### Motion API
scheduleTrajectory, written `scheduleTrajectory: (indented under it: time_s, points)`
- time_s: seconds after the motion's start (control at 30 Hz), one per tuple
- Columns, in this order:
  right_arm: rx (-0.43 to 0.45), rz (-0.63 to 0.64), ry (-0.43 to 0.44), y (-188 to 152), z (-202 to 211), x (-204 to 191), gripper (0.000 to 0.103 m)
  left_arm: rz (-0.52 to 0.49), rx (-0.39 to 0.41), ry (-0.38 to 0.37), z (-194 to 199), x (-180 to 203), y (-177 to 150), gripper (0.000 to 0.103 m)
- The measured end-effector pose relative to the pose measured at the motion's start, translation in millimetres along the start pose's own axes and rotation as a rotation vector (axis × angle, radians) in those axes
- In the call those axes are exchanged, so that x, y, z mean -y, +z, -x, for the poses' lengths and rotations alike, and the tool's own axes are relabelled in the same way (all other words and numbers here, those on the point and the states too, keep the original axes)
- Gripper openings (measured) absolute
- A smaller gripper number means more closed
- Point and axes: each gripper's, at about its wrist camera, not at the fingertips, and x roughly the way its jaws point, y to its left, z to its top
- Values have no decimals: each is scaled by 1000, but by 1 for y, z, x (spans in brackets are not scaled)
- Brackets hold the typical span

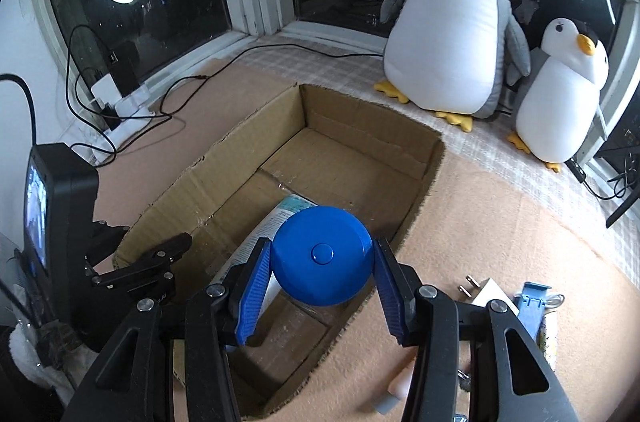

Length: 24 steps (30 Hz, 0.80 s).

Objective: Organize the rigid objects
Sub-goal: 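Carry the tape measure into the box and release it beside the tube, then return the right tool and grasp the patterned lighter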

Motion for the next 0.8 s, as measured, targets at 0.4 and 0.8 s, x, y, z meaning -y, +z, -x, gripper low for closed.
scheduleTrajectory:
  time_s: [0.4,0.8]
  points:
    - [10,10,5,1,-1,-6,65,-2,3,1,0,-1,-2,26]
    - [26,-16,13,-2,12,4,65,-2,3,0,0,-1,-2,26]
